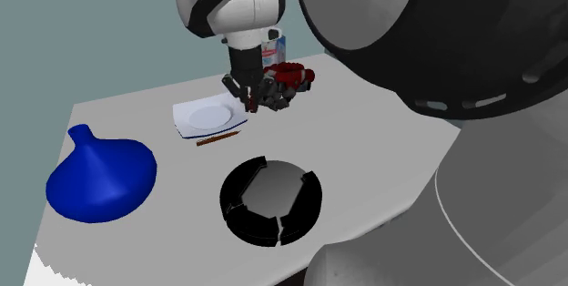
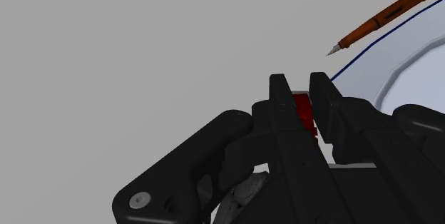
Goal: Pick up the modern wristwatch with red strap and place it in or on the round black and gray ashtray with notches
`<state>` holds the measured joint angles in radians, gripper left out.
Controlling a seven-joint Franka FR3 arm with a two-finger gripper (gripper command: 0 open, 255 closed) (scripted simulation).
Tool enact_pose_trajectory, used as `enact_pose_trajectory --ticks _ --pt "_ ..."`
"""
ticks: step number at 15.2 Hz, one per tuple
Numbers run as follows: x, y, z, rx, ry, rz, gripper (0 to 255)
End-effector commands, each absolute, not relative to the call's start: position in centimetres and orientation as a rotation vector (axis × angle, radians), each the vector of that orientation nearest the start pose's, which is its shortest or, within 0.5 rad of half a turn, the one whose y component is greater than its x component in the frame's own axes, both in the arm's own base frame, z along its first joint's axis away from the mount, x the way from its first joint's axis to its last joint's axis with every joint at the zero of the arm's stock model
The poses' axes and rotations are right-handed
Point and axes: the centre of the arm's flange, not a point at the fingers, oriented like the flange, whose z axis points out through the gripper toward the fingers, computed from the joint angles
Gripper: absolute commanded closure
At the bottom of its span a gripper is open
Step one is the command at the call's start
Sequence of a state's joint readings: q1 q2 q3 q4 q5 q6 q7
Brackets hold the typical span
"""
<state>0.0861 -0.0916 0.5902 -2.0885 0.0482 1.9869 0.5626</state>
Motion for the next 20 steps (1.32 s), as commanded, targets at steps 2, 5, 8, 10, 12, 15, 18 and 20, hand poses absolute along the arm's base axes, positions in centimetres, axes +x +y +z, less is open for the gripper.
enact_pose_trajectory --ticks 2,5,8,10,12,15,18,20 --pt "40.5 33.7 47.2 -3.158 -0.144 0.026 255" --pt "40.5 33.7 48.8 -3.158 -0.144 0.026 255" --pt "40.5 33.7 50.4 -3.158 -0.144 0.026 255" --pt "40.5 33.7 51.3 -3.158 -0.144 0.026 255" --pt "38.1 32.5 51.4 -3.158 -0.144 0.026 255" --pt "34.5 30.8 51.6 -3.158 -0.144 0.026 255" --pt "31.0 29.1 51.8 -3.158 -0.144 0.026 255" --pt "28.6 28.0 52.0 -3.158 -0.144 0.026 255"
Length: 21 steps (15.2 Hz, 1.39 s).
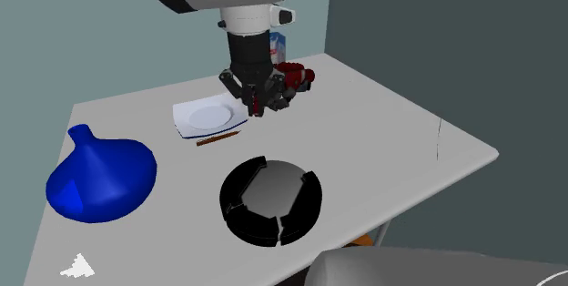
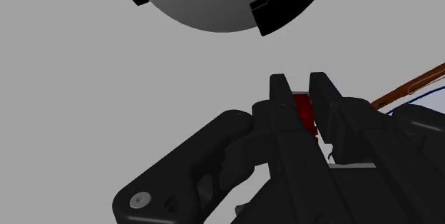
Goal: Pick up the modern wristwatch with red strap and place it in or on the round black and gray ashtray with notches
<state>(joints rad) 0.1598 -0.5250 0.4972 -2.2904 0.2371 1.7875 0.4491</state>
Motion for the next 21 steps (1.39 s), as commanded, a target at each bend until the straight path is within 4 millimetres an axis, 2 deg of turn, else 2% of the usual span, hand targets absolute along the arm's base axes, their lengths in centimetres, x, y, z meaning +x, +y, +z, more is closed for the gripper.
enact_pose_trajectory --ticks 1,10,21 --pt "27.4 27.4 52.1 -3.158 -0.144 0.026 255" --pt "17.0 22.4 52.7 -3.158 -0.144 0.026 255" --pt "17.0 22.4 46.9 -3.158 -0.144 0.026 255"
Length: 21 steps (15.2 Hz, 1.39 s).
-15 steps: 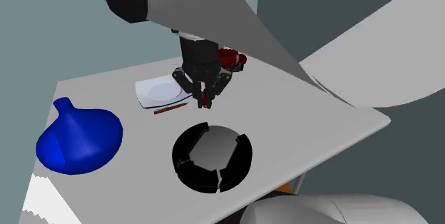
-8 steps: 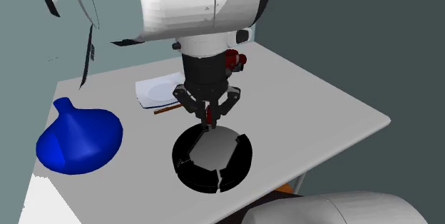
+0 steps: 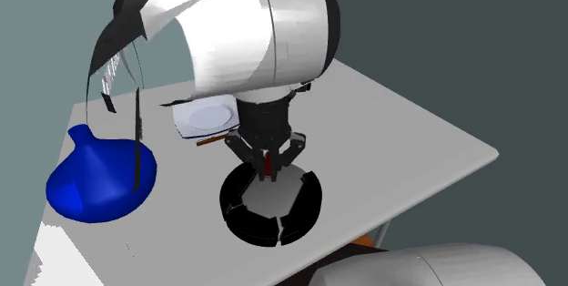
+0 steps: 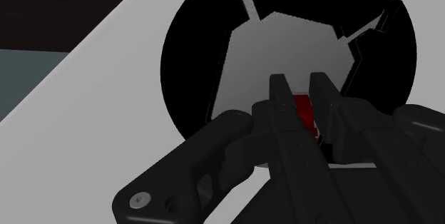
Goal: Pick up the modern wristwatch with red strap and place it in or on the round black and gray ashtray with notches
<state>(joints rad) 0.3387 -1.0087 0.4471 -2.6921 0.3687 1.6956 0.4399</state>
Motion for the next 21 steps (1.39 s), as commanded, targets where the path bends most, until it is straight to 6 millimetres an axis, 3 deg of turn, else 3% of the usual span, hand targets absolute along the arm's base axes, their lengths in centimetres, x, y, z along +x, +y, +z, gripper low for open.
enact_pose_trajectory --ticks 1,5,12,13,18,21 --pt "17.0 22.4 46.3 -3.158 -0.144 0.026 255" --pt "17.0 22.4 44.3 -3.158 -0.144 0.026 255" --pt "17.0 22.4 44.3 -3.158 -0.144 0.026 255" --pt "17.0 22.4 44.3 -3.158 -0.144 0.026 0" --pt "17.0 22.4 44.3 -3.158 -0.144 0.026 0" --pt "17.1 22.5 48.3 -3.158 -0.144 0.026 0"
